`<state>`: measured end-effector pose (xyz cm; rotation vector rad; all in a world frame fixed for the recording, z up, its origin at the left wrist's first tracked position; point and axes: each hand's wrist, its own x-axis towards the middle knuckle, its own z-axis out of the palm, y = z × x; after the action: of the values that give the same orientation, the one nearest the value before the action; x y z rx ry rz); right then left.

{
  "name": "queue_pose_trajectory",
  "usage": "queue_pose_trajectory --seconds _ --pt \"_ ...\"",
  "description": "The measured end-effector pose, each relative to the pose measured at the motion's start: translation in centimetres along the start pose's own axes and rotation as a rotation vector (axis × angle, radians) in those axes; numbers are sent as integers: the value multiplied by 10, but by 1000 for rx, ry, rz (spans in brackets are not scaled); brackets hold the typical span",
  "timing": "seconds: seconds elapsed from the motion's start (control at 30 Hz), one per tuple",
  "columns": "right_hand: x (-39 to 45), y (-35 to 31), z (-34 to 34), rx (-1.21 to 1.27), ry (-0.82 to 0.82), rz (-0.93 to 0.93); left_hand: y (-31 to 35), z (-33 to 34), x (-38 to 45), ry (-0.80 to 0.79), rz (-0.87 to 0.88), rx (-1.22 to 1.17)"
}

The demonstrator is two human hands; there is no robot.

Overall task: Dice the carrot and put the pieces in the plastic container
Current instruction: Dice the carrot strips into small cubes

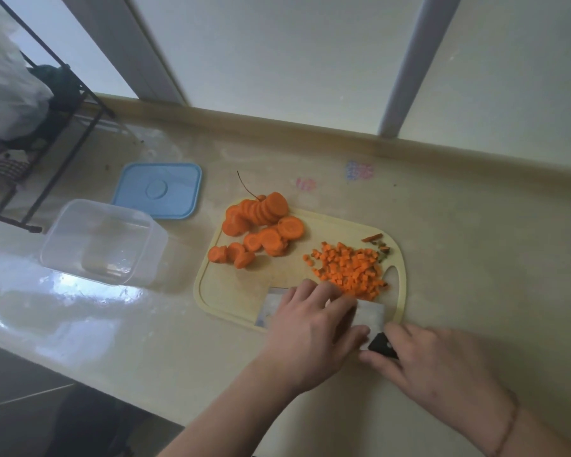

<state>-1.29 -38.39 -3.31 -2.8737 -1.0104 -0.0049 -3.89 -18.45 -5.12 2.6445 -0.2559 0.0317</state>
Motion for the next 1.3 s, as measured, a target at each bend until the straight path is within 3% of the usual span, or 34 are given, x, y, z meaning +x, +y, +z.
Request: queue_pose_trajectory --seconds 0.23,0.5,0.6,0.73,1.0,1.3 --pt "-5 2 2 7 -8 10 -12 -5 11 -6 -27 -28" --pt "-13 6 -3 8 -10 -8 -20 -18 61 -156 238 -8" --pt "-18 8 -5 33 9 -26 -34 -30 73 -146 327 17" --pt "-26 16 -5 49 48 3 -60 -51 67 -36 188 -53" --pt "-27 20 -4 96 40 36 -51 -49 33 -273 172 -80" --pt "-20 20 -6 64 38 23 -35 -27 34 -122 83 -90"
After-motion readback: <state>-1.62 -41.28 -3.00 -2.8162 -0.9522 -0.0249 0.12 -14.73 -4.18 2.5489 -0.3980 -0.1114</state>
